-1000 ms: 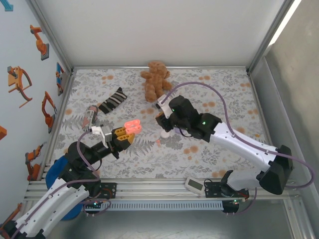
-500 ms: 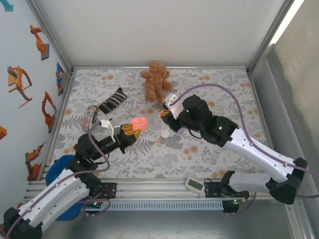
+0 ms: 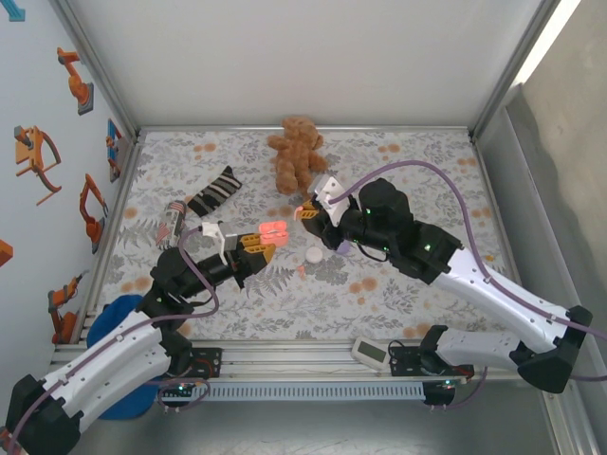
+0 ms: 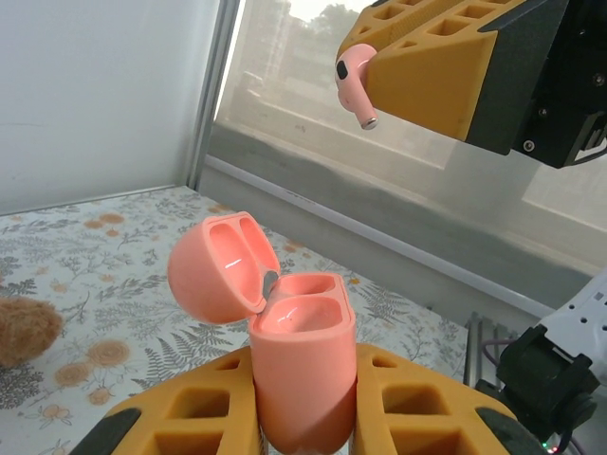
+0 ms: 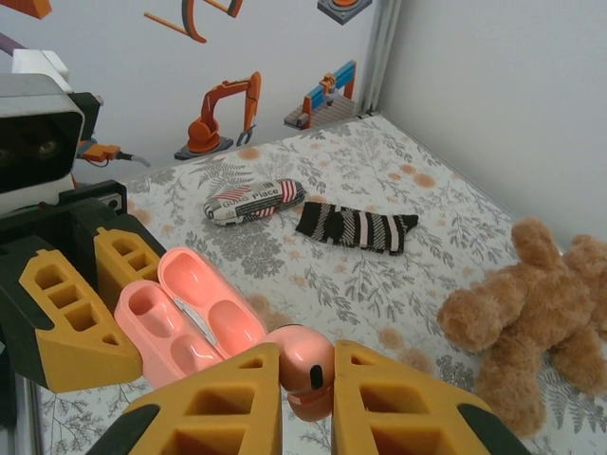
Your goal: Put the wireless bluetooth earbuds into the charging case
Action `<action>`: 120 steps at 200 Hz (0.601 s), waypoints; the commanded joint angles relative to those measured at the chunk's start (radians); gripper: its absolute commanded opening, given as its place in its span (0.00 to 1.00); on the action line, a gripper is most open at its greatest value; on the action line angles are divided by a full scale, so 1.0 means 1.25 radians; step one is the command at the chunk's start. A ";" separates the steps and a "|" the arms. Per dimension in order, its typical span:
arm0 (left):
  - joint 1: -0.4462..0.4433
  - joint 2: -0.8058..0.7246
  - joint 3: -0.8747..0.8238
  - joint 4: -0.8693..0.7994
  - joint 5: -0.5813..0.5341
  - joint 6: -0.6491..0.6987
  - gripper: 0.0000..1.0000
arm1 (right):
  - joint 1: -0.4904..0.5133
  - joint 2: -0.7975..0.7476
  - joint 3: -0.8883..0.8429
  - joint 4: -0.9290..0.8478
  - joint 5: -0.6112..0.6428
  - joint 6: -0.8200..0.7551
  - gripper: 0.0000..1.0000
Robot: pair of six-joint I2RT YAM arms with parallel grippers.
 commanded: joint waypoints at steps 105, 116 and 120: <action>-0.010 0.009 0.033 0.062 0.027 -0.012 0.00 | 0.084 0.078 0.067 0.033 0.031 -0.054 0.15; -0.011 0.010 0.033 0.064 0.027 -0.011 0.00 | 0.088 0.084 0.071 0.033 0.031 -0.055 0.15; -0.010 0.010 0.033 0.063 0.028 -0.011 0.00 | 0.088 0.087 0.072 0.033 0.032 -0.055 0.15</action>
